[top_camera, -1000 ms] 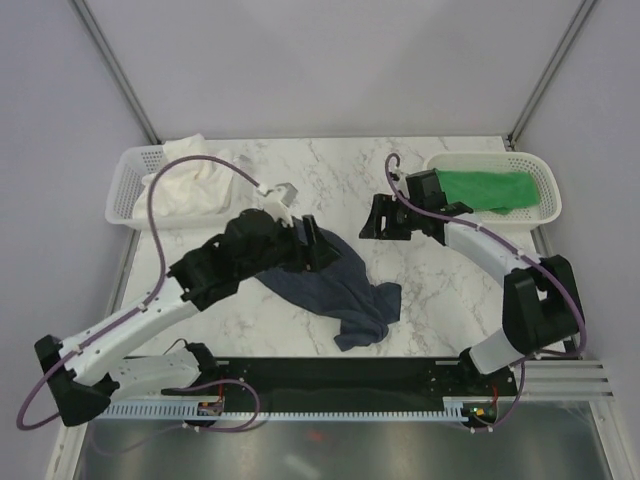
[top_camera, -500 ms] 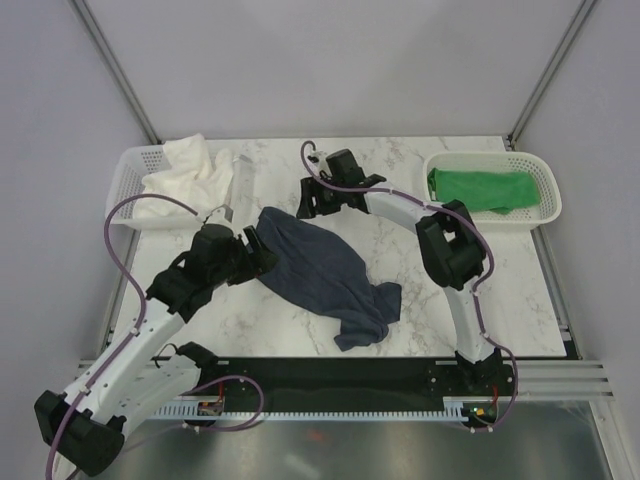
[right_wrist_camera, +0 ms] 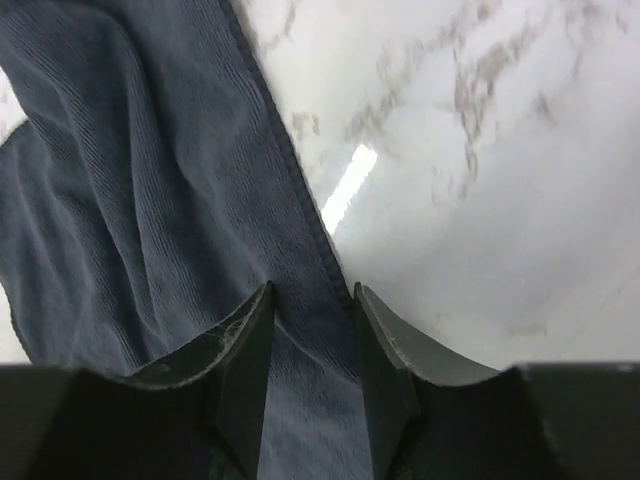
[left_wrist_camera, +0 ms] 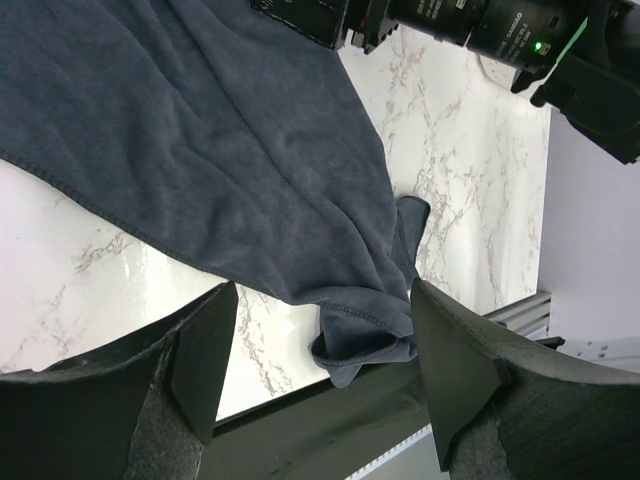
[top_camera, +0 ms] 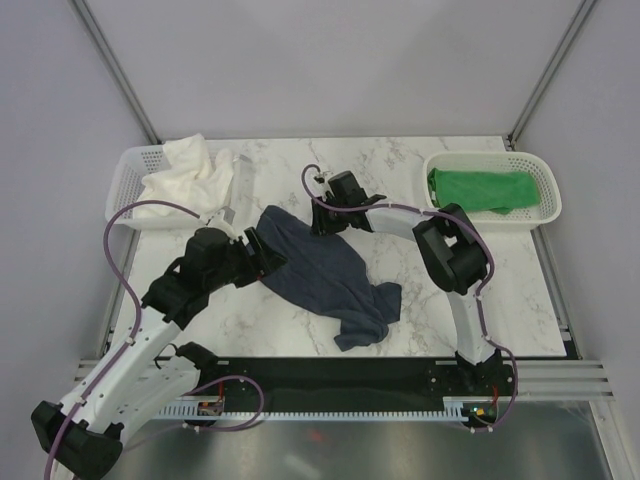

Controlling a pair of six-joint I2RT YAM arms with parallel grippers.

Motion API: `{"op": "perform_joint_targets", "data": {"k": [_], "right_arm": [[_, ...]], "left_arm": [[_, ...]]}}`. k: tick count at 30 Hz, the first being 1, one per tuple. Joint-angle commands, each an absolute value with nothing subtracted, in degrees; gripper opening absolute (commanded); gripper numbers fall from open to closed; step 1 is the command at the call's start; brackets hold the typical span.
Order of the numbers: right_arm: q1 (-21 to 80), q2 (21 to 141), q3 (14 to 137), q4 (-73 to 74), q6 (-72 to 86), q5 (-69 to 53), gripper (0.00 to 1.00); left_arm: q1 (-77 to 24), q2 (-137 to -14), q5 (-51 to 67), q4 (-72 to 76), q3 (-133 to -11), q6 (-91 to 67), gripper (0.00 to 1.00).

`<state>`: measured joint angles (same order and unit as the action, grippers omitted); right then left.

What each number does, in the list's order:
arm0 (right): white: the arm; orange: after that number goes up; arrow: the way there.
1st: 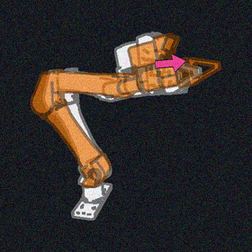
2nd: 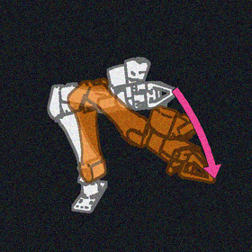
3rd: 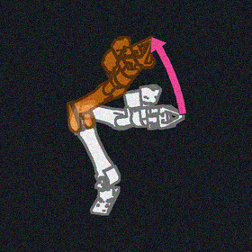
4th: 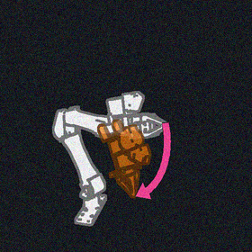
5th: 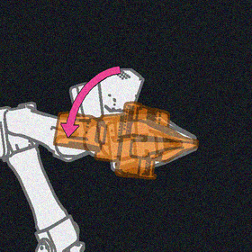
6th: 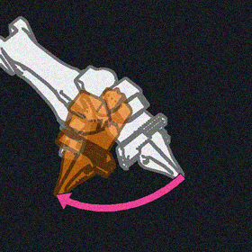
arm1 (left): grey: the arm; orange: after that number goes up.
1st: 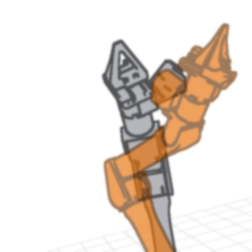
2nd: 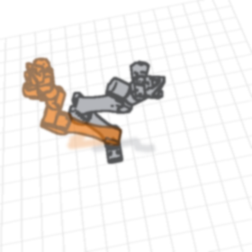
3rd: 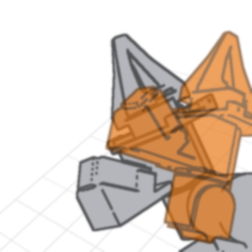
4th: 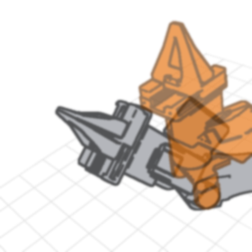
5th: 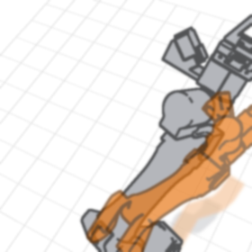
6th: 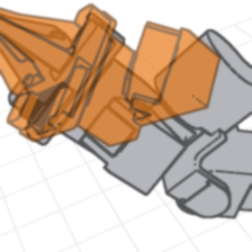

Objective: Fold and stack the towels
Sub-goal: Flatten out the crumpled towel

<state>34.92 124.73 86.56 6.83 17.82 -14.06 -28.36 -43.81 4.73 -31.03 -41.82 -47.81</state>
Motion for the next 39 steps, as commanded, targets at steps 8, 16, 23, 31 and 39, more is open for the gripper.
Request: {"op": "perform_joint_targets", "data": {"k": [8, 16, 23, 31, 39], "right_arm": [[33.14, 114.9, 76.57, 11.42, 19.86, -7.65, 0.0], [28.56, 96.09, 55.3, 11.95, 26.1, -5.02, 0.0], [28.65, 84.74, 44.65, 13.53, 27.07, -1.68, 0.0], [24.18, 84.53, 53.16, 13.28, 20.32, -7.28, 0.55], [18.11, 102.29, 69.16, 10.72, 14.86, -19.51, 0.63]], "left_arm": [[-28.12, -44.38, 7.38, -27.34, -41.22, -48.6, 0.77], [-28.04, -49.03, 7.48, -26.37, -40.96, -46.23, 0.77], [-28.04, -57.46, 0.28, -25.75, -42.97, -43.16, 0.77], [-24.09, -73.28, -1.5, -20.22, -50.08, -39.47, 0.77], [-20.13, -90.69, 1.76, -19.07, -59.58, -34.72, 0.74]]}}
